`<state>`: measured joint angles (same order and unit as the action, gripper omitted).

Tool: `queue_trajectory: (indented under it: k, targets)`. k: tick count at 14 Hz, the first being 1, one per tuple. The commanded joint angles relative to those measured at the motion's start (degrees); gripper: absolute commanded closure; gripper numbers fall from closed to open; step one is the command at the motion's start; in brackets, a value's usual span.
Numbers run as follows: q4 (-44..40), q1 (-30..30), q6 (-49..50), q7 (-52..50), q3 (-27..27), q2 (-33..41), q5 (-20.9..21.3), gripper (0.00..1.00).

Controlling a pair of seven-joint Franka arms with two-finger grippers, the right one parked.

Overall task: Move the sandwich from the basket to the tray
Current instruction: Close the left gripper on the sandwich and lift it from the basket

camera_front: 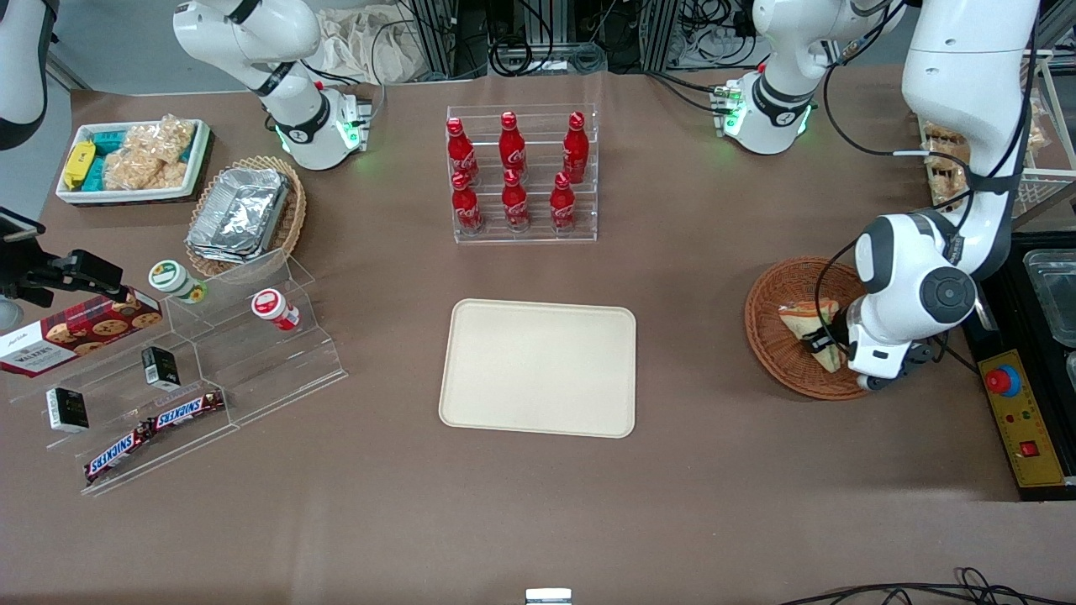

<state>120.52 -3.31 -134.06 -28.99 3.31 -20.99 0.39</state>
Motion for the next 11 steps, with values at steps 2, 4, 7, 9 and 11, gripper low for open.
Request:
queue_trajectory:
  k: [2, 4, 7, 9, 11]
  targets:
    - [-1.5, 0.1, 3.5, -0.7, -0.6, 1.4, -0.1, 0.84]
    - [-5.8, -0.2, 9.5, -0.7, -0.8, 1.5, -0.2, 0.87]
    - [-13.4, -0.5, 19.8, -1.4, -3.1, 2.2, 0.6, 0.91]
    - [-19.7, -1.1, 24.3, -3.1, -4.1, 1.7, 0.9, 0.92]
    - [-25.0, -2.0, 29.3, -2.9, -4.1, 1.6, 1.0, 0.92]
